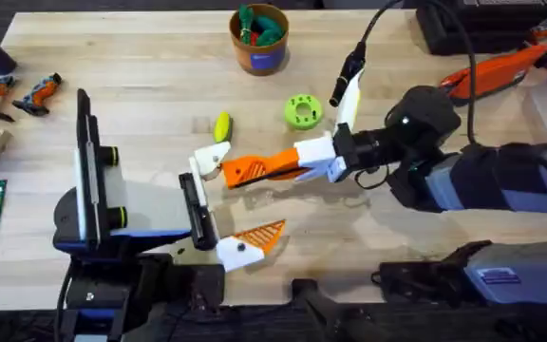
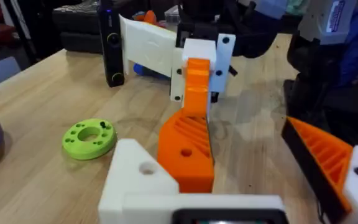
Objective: Pick up the gripper from the table and insert it into the empty holder that is missing its gripper. Then pick up a screw, insert it into the mounting hole, and use the screwdriver to tighten it. Finally, clean up the table by picking up the vegetable and placing it into the bucket.
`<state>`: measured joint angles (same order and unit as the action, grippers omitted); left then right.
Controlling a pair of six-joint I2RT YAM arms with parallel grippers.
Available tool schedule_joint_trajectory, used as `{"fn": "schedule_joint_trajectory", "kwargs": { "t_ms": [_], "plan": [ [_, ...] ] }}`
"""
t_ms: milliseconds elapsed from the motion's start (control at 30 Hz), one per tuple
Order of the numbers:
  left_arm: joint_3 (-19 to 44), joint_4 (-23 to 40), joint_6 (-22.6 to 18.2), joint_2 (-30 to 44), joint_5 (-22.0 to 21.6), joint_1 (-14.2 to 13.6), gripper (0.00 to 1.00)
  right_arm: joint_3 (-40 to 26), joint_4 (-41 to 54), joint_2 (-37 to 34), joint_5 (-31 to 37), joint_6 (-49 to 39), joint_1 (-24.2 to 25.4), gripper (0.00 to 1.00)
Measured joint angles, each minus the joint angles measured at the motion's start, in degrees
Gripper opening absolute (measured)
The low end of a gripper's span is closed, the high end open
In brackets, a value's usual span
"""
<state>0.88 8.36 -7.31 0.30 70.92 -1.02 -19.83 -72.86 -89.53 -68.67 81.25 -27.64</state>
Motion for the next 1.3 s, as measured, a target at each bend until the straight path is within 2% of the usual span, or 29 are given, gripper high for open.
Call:
{"fn": "schedule_joint_trajectory", "kwargs": {
  "t_ms": [433, 900, 1300],
  "plan": [
    [0.0, 0.0, -0.2, 0.0, 0.0, 0.1, 0.986, -1.7, 0.3, 0.0, 0.8, 0.0, 0.0, 0.016],
    [0.0, 0.0, -0.2, 0.0, -0.1, 0.5, 0.986, -1.9, 1.0, -0.1, 6.3, 0.0, -2.8, 0.015],
    [0.0, 0.0, 0.5, 0.0, -0.3, 0.5, 0.986, -6.2, 0.7, -4.8, 5.1, 0.0, -4.2, 0.014]
  ]
}}
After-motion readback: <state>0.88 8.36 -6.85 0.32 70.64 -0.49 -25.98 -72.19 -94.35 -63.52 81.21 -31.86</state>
